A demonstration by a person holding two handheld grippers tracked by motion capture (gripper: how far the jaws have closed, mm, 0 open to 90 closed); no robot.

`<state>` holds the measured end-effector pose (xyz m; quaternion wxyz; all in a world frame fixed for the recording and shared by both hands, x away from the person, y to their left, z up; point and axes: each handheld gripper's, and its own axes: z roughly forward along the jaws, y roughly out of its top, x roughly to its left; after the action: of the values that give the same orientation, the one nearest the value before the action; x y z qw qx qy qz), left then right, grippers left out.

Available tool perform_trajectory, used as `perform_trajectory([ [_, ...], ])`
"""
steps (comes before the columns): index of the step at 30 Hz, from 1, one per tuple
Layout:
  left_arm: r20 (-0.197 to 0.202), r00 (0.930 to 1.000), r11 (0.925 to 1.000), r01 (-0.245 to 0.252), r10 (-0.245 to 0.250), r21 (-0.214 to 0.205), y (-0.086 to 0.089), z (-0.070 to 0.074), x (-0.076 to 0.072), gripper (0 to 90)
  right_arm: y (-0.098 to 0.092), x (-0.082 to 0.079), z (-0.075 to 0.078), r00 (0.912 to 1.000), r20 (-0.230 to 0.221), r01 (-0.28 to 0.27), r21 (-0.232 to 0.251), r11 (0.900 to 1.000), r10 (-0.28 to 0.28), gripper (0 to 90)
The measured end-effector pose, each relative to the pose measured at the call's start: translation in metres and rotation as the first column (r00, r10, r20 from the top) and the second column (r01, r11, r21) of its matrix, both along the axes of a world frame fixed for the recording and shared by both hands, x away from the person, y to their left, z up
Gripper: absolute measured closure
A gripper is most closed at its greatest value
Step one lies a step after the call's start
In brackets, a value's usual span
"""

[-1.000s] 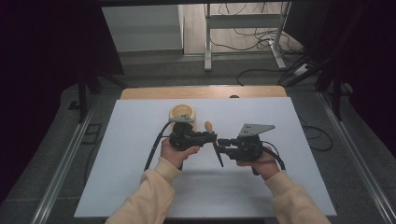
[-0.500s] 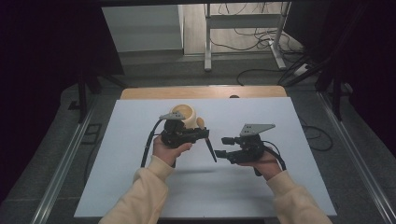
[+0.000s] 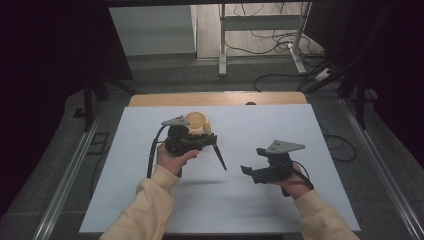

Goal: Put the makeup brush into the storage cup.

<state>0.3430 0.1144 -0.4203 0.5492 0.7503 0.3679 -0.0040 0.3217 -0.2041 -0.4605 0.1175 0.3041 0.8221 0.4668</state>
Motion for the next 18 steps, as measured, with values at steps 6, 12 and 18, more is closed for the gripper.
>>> perform_trajectory([
  [6, 0.007, 1.0, 1.0, -0.002, 0.002, 0.001, 0.003, 0.004, 0.001, 76.8, -0.014, -0.007, -0.006, 0.9991, 0.042, 0.008, -0.021, 0.9997, -0.007, 11.3],
  [12, 0.015, 0.9999, 1.0, -0.006, 0.006, -0.001, 0.004, 0.01, 0.004, 76.9, -0.019, -0.011, -0.013, 0.9981, 0.061, -0.001, -0.025, 0.9997, 0.003, 9.9],
  [18, 0.015, 0.9998, 0.9999, -0.016, 0.016, -0.003, 0.009, 0.011, 0.007, 76.8, -0.016, -0.011, -0.014, 0.999, 0.043, 0.008, -0.044, 0.999, -0.006, 9.3],
])
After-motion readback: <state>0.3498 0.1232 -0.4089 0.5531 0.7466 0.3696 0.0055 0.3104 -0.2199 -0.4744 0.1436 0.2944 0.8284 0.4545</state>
